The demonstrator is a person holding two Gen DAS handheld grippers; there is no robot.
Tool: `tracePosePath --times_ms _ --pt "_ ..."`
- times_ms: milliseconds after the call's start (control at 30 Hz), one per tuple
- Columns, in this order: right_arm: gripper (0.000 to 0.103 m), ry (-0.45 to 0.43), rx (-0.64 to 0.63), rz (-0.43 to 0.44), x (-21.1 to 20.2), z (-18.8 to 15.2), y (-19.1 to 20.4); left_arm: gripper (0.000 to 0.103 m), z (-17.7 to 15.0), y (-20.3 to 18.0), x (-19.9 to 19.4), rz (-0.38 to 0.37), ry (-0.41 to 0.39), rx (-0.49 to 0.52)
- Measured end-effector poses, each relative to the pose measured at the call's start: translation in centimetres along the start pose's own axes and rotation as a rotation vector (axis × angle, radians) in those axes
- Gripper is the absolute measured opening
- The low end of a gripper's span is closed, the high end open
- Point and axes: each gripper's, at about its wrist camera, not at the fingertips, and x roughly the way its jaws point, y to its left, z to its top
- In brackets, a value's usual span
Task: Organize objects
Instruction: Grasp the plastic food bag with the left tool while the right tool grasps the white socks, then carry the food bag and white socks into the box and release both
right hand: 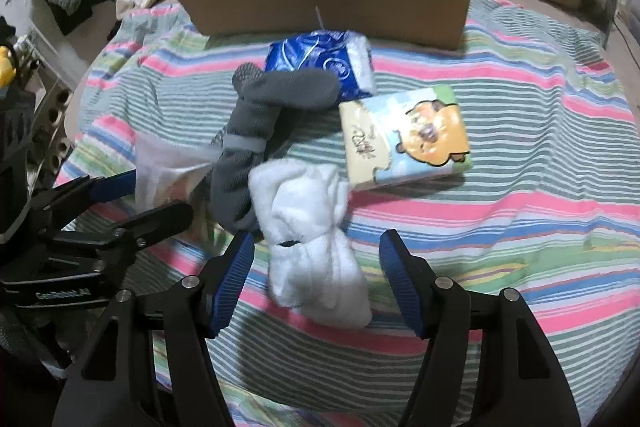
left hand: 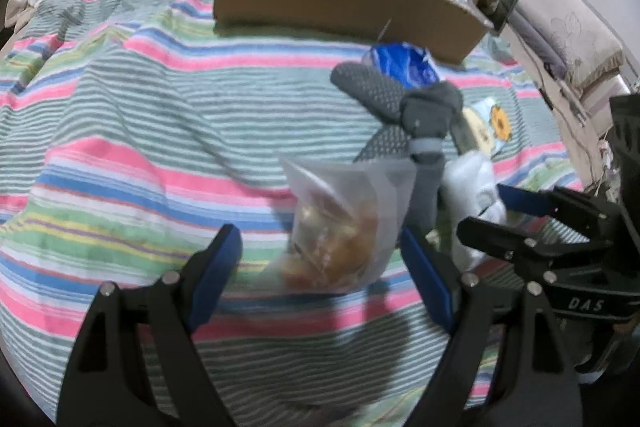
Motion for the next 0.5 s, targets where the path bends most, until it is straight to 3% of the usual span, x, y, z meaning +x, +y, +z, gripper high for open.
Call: tracePosePath --times_ms 100,167,333,500 --pt "0.067 0.017 0.001 -0.002 0.8 -0.2 0.0 0.082 -0.2 -0.2 0.4 0.001 0.001 0.017" --pt "0.058 0.018 -0.007 -0.009 1.0 -0.4 0.2 0.075 -0.3 -0.2 0.5 -0.003 -0.002 0.021" --pt "0.041 0.022 -0.039 0.009 0.8 -0.5 0.7 0.045 -0.1 -0.1 0.2 -0.03 -0.019 0.009" --pt "0.039 -0.022 -0.038 0.029 -0.8 -0.3 0.6 0.044 0.0 -0.3 -0.5 -0.045 -0.043 0.015"
